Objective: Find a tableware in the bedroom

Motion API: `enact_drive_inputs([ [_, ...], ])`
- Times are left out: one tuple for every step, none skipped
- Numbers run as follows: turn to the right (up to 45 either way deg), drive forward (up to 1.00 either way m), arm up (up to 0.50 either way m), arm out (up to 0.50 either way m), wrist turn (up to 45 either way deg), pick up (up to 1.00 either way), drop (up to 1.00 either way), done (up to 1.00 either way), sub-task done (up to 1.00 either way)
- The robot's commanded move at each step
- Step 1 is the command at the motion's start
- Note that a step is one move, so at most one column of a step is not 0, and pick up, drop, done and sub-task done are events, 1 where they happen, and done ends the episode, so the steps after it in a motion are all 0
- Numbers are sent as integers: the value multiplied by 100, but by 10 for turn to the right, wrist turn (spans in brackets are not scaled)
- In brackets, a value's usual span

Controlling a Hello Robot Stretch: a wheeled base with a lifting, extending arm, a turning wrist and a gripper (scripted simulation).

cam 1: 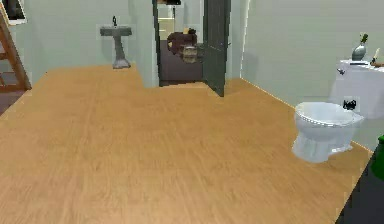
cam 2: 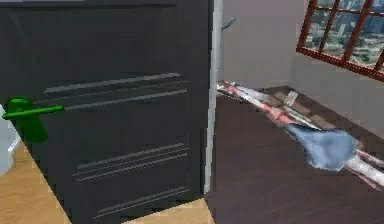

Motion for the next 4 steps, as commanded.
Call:
enact_drive_inputs([
  [0, 100, 0, 0, 0, 0, 0, 0, 0],
  [0, 100, 0, 0, 0, 0, 0, 0, 0],
  [0, 100, 0, 0, 0, 0, 0, 0, 0],
  [0, 30, 0, 0, 0, 0, 0, 0, 0],
])
